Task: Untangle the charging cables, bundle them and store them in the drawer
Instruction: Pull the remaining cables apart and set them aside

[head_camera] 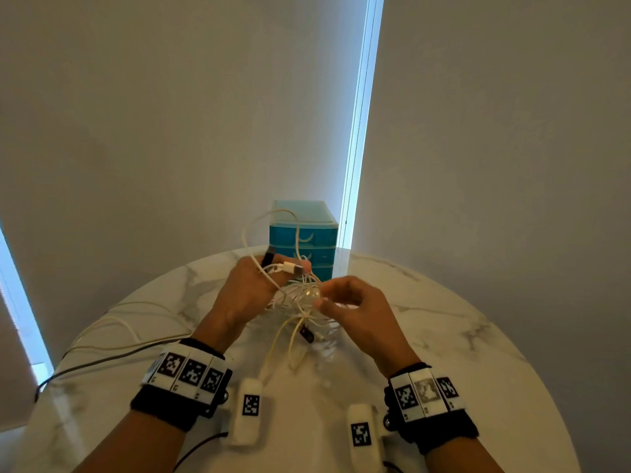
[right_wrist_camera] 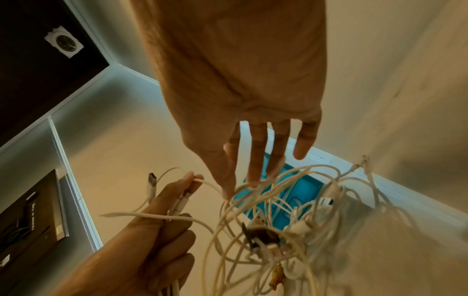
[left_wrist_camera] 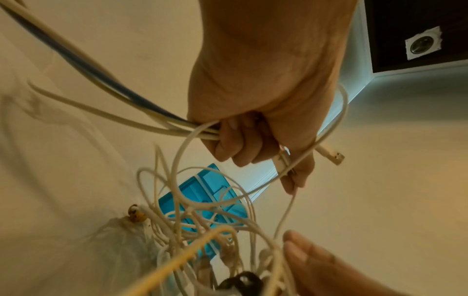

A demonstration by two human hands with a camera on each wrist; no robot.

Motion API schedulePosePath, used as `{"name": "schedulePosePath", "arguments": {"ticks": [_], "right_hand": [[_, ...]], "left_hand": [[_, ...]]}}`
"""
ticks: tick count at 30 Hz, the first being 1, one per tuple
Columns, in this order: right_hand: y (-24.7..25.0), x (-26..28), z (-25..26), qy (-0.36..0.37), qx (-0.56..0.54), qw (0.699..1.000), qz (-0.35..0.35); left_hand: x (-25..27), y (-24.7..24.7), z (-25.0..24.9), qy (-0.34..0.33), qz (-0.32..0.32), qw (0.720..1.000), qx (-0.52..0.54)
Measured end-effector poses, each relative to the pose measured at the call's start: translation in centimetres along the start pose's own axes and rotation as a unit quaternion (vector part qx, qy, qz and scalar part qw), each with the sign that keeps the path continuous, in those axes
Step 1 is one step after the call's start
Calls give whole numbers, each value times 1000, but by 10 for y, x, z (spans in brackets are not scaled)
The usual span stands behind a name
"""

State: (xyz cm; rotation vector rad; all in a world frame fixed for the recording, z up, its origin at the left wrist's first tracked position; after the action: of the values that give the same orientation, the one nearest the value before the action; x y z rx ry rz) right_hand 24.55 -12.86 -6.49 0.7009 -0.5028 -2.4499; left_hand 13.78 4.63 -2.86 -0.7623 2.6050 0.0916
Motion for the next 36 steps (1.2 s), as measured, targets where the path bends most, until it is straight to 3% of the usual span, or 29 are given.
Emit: {"name": "schedulePosePath", "arguments": {"ticks": [5, 9, 13, 19, 24, 31, 36], "right_hand": [[-9, -4, -29, -59, 74, 995, 44], [-2, -5, -40, -95, 53, 994, 14], [12, -5, -15, -17, 21, 997, -72], [-20, 4, 7, 44, 50, 996, 65], [-22, 4, 0, 24, 46, 997, 57], [2, 0, 4, 11, 16, 997, -76], [15, 0, -3, -27, -5, 989, -147]], "left_hand": [[4, 24, -16, -65, -127, 985, 94], [8, 28, -26, -102, -163, 964, 184], [7, 12, -21, -71, -107, 978, 164], [6, 4, -19, -55, -57, 989, 123], [5, -9, -15, -28, 15, 994, 103], [2, -16, 20, 75, 117, 989, -51], [-3, -3, 34, 103, 106, 979, -139]]}}
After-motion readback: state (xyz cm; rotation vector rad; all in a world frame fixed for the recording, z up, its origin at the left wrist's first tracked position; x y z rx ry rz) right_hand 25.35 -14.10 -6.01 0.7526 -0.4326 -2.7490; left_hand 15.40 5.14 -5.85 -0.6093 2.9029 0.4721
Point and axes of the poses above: each hand's wrist, its own x-axis away from the middle knuckle, its own y-axis out of the back of the hand, z = x × y, the point moved 7 cm from there along -x, towards the middle knuckle, and after that the axes turned 15 degrees about x, right-handed, at the moved point
